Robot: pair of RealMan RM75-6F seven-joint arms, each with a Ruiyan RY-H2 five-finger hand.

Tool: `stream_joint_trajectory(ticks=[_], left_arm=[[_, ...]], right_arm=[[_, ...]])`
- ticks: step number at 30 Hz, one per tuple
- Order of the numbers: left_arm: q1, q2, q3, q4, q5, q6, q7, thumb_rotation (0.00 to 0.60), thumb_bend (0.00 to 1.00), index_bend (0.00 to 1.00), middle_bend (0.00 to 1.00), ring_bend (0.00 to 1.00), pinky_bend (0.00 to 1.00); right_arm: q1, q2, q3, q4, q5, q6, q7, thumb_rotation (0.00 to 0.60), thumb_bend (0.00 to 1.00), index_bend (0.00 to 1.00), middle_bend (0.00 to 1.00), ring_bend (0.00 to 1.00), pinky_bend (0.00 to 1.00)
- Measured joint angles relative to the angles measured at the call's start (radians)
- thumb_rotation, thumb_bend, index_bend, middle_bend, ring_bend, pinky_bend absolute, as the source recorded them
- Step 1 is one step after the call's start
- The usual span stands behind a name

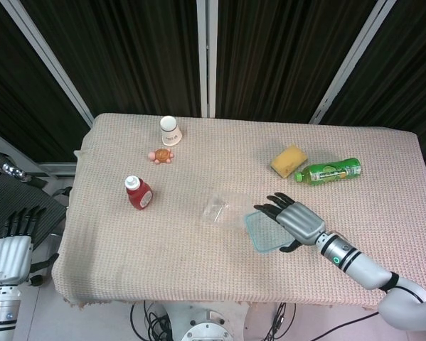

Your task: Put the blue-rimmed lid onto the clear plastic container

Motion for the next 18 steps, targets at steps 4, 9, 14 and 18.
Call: stream_joint_trajectory(ticks=[4, 9, 14, 18], left_arm=[[-0.008, -0.004, -0.001, 0.007, 0.007, -0.006, -0.004, 0.6, 0.0, 0.11, 0.06, 0.0, 0.0], [-0.017, -0.006, -0.004, 0.002, 0.018, -0.009, 0.008, 0.6, 0.0, 0.11, 0.06, 0.0, 0.0], [-0.02, -0.004, -0.004, -0.01, 0.019, -0.011, 0.021, 0.6, 0.0, 0.11, 0.06, 0.0, 0.0], [-0.02, -0.002, -0.004, -0.018, 0.02, -0.009, 0.029, 0.6, 0.0, 0.11, 0.06, 0.0, 0.0]], right_arm=[[-0.041, 0.01, -0.003, 0.012, 0.049, 0.02, -0.012, 0.6, 0.08, 0.07, 0.33, 0.02, 0.0], [-0.081, 0.01, 0.006, 0.071, 0.088, 0.061, 0.019, 0.6, 0.08, 0.07, 0.33, 0.02, 0.0], [-0.11, 0.01, 0.018, 0.101, 0.086, 0.098, 0.082, 0.6, 0.08, 0.07, 0.33, 0.02, 0.0], [-0.12, 0.014, 0.015, 0.088, 0.038, 0.119, 0.11, 0.6, 0.08, 0.07, 0.34, 0.02, 0.0]])
